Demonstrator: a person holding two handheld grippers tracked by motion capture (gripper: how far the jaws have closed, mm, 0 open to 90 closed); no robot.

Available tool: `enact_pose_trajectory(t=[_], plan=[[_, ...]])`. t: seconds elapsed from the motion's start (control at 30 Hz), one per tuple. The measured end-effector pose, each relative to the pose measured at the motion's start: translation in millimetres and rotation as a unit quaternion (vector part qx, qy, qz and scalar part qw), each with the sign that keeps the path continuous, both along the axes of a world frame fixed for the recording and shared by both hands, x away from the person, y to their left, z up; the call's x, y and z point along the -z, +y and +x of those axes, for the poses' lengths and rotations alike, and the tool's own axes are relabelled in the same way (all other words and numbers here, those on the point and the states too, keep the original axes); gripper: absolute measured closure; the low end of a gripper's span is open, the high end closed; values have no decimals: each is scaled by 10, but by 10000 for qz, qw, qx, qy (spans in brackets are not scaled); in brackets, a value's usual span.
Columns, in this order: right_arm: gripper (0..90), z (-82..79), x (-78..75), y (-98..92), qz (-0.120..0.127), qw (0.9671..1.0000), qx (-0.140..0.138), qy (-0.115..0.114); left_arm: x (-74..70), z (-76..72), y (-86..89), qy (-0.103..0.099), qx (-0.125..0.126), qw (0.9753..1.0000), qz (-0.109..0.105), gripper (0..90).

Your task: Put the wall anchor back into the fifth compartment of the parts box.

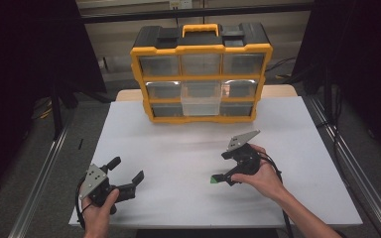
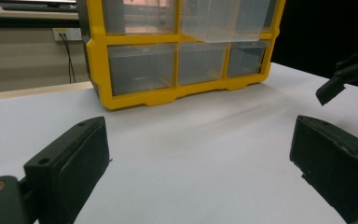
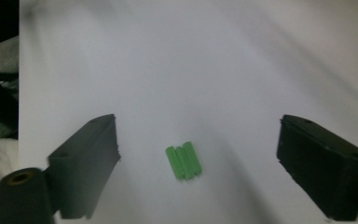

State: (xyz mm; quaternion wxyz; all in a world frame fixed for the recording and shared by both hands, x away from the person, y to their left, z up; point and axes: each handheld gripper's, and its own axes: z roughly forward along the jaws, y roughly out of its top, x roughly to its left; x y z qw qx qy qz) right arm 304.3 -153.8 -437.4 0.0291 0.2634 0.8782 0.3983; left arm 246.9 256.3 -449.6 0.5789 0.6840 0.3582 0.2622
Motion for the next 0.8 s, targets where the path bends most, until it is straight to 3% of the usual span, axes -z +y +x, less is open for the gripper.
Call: enact_pose_trajectory(t=[0.07,0.2,0.27,0.47,0.57,0.7,0.8], plan=[[183,57,10,28,-68,9997,-124,182,0,1,3,-9,12,10000,-18,47],[255,164,29,97,-542,9975,-205,397,-1,7,7,-45,-5,10000,-13,47],[271,220,37,136,-807,9952,-309,467,-3,4,5,-39,10,10000,-33,46],[379,327,16,262,-1242,9877,-637,706,-3,7,26,-37,53,10000,-45,45],[469,341,23,303,-1281,9858,-838,690,-5,9,34,-50,-18,10000,-18,45],[524,361,89,309,-1500,9817,-925,727,1,12,34,-35,-48,10000,12,43],[557,370,107,293,-1510,9809,-948,777,2,13,35,-45,-21,10000,-16,43]])
